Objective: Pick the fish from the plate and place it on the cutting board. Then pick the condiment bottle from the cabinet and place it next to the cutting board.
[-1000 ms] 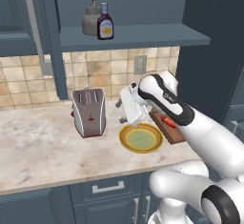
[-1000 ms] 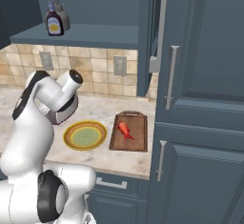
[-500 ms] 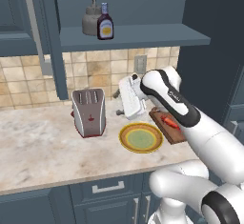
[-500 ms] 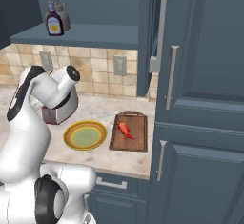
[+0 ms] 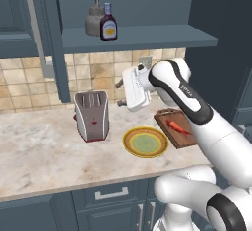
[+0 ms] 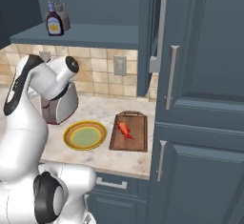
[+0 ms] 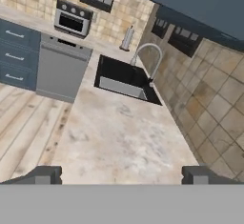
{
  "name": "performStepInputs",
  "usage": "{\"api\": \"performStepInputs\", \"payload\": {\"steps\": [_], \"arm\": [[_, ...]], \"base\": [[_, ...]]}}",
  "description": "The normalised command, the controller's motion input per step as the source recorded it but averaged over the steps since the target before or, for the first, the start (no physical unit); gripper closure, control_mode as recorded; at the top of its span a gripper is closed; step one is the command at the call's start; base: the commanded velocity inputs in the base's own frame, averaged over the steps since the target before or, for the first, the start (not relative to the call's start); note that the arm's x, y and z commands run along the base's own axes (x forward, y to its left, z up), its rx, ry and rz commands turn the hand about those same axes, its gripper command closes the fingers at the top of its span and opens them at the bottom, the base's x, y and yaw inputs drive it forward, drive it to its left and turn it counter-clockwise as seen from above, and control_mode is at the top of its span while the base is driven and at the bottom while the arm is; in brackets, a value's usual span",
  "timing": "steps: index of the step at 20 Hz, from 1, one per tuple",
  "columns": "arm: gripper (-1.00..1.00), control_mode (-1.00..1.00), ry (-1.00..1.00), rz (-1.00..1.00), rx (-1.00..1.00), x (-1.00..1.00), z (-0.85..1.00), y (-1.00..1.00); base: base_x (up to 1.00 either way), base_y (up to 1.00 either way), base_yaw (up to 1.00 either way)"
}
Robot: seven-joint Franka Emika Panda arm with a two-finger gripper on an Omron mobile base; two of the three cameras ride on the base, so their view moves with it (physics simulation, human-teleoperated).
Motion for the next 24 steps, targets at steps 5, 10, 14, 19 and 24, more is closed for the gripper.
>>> {"api": "performStepInputs", "payload": {"steps": [5, 10, 14, 19, 24], "arm": [[-1.00, -1.00, 0.00, 0.00, 0.06, 0.00, 0.49, 0.03], [-1.00, -1.00, 0.00, 0.00, 0.05, 0.00, 0.46, 0.05], [-1.00, -1.00, -0.03, 0.00, 0.03, 0.00, 0.36, 0.06], [-1.00, -1.00, -0.05, -0.01, 0.04, 0.00, 0.24, 0.06], [-1.00, -1.00, -0.05, 0.00, 0.10, 0.00, 0.13, 0.00]], "base": [[0.00, 0.00, 0.00], [0.00, 0.00, 0.00], [0.00, 0.00, 0.00], [0.00, 0.00, 0.00], [0.00, 0.00, 0.00]]}}
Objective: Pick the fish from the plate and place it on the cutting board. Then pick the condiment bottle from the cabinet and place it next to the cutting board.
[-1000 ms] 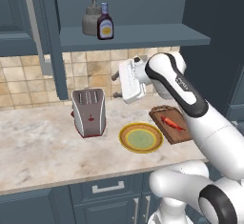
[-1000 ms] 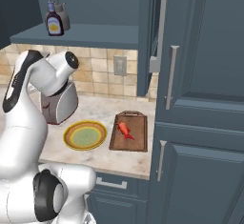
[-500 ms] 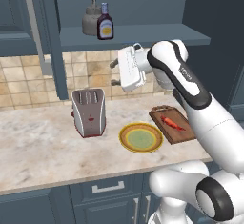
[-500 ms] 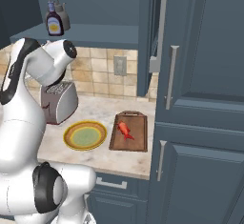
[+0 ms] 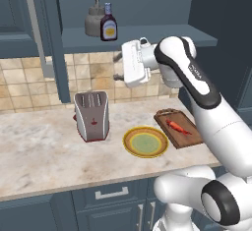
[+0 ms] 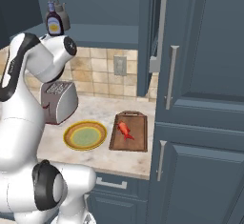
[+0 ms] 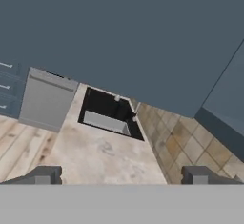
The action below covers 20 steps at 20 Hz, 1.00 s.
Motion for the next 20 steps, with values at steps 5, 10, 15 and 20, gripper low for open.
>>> {"api": "performStepInputs", "payload": {"steps": [5, 10, 15, 20], "arm": [[-1.00, -1.00, -0.02, 0.00, 0.12, 0.00, 0.15, 0.00], [-1.00, -1.00, 0.00, 0.00, 0.12, 0.00, 0.19, 0.01], [-1.00, -1.00, 0.00, 0.00, 0.10, 0.00, 0.20, 0.01], [-1.00, -1.00, 0.00, -0.02, 0.07, 0.01, 0.22, 0.00]], "base": [[0.00, 0.00, 0.00], [0.00, 0.00, 0.00], [0.00, 0.00, 0.00], [0.00, 0.00, 0.00]]}}
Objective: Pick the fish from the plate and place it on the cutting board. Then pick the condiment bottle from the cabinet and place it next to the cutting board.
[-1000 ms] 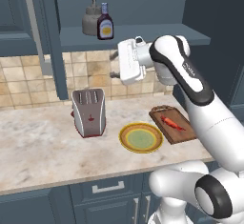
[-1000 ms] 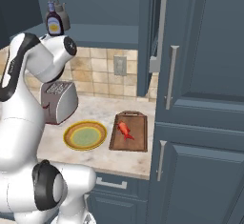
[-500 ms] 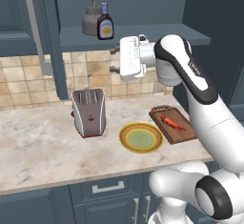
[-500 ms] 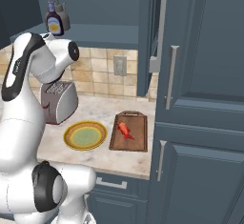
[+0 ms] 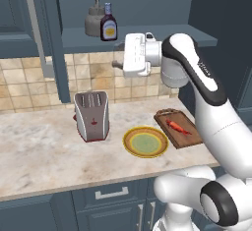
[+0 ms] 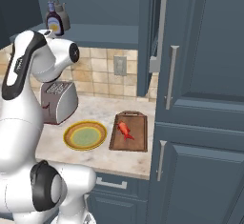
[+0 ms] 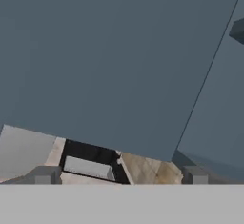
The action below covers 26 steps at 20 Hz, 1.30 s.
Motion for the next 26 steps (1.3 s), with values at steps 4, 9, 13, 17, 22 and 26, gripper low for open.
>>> {"api": "performStepInputs", "payload": {"steps": [4, 9, 13, 17, 22, 26], "arm": [[-1.00, -1.00, 0.00, -0.03, 0.08, 0.10, 0.19, 0.00], [-1.00, -1.00, 0.00, -0.02, 0.07, 0.19, 0.19, 0.00], [-1.00, -1.00, 0.00, -0.01, 0.05, 0.19, 0.18, 0.00], [-1.00, -1.00, 0.00, -0.01, 0.04, 0.14, 0.19, -0.03], [-1.00, -1.00, 0.00, -0.01, 0.04, 0.12, 0.18, -0.09], [-1.00, -1.00, 0.00, 0.00, 0.04, 0.11, 0.20, -0.10]], "base": [[0.00, 0.00, 0.00], [0.00, 0.00, 0.00], [0.00, 0.00, 0.00], [0.00, 0.00, 0.00], [0.00, 0.00, 0.00], [0.00, 0.00, 0.00]]}}
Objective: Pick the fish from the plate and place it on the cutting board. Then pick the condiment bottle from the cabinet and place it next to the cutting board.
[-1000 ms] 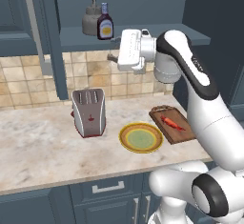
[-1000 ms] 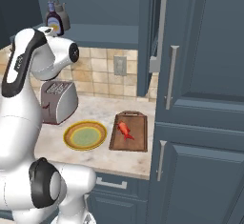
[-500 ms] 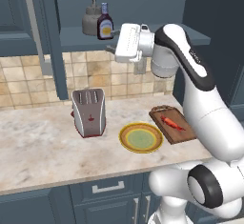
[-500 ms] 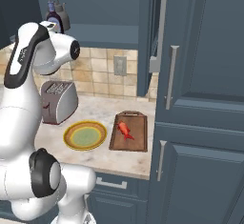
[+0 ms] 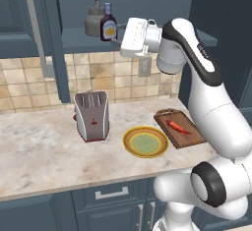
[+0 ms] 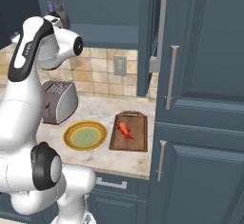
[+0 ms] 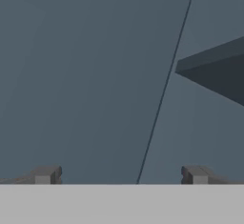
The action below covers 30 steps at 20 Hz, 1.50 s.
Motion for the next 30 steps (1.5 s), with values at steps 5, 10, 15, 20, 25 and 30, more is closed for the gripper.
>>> {"api": "performStepInputs", "payload": {"steps": [5, 10, 15, 20, 25, 30], "arm": [[-1.00, -1.00, 0.00, -0.01, 0.04, 0.12, 0.19, -0.05], [-1.00, -1.00, 0.00, -0.02, 0.03, 0.15, 0.14, -0.02], [-1.00, -1.00, 0.00, -0.02, 0.02, 0.17, 0.11, -0.05], [-1.00, -1.00, 0.00, -0.02, 0.02, 0.16, 0.05, -0.07], [-1.00, -1.00, 0.00, -0.02, 0.02, 0.11, 0.05, -0.09], [-1.00, -1.00, 0.00, -0.04, 0.02, 0.03, 0.10, -0.07]], "base": [[0.00, 0.00, 0.00], [0.00, 0.00, 0.00], [0.00, 0.00, 0.00], [0.00, 0.00, 0.00], [0.00, 0.00, 0.00], [0.00, 0.00, 0.00]]}}
